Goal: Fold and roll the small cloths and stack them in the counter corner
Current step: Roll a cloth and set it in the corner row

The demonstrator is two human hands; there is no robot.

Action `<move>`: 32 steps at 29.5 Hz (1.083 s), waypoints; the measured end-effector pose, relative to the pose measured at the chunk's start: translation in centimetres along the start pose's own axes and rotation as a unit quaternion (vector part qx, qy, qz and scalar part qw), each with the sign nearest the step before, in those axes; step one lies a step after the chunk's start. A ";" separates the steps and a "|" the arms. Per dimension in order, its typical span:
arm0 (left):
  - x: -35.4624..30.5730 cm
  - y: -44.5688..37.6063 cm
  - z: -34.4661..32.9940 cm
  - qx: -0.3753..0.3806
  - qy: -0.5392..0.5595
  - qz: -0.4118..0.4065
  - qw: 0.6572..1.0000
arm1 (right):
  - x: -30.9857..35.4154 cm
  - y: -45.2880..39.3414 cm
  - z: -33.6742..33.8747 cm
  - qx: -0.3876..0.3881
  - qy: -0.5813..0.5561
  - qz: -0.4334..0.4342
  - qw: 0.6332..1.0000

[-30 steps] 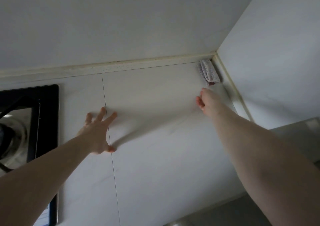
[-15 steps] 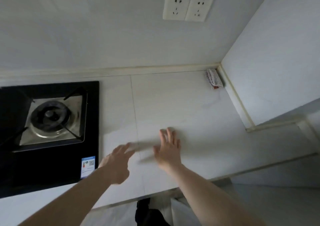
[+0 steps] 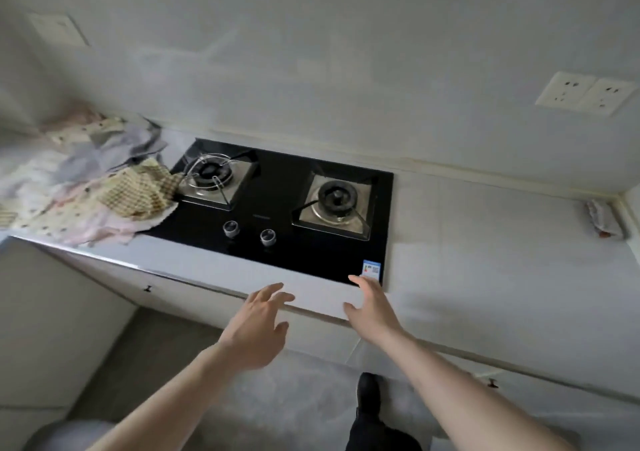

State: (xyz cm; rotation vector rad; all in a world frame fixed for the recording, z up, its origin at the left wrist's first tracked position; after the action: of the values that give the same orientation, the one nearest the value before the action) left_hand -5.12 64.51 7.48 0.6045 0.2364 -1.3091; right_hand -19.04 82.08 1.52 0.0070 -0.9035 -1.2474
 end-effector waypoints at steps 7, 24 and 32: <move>8.8 8.4 8.0 -0.106 0.032 0.087 0.990 | 16.8 4.8 -5.2 0.067 0.002 0.152 0.986; 29.1 11.3 20.6 -0.218 0.069 0.229 0.946 | 38.3 -4.4 -17.4 0.200 0.049 0.261 0.943; 37.0 6.0 24.1 -0.174 0.072 0.229 0.955 | 45.6 -10.2 -20.8 0.201 0.037 0.266 0.942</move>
State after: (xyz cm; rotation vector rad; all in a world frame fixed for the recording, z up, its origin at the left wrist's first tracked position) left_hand 6.16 21.54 10.92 0.4196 0.4105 -0.7515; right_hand -13.55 31.83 9.48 0.1255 -0.9980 -0.5454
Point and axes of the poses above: each hand's wrist, its own y-axis away from the middle knuckle, its own z-axis out of the back of the hand, x = y × z, the point moved 8 cm from there along -y, towards the middle knuckle, and after that the axes turned 9 degrees about -z, right-handed, at the moved point
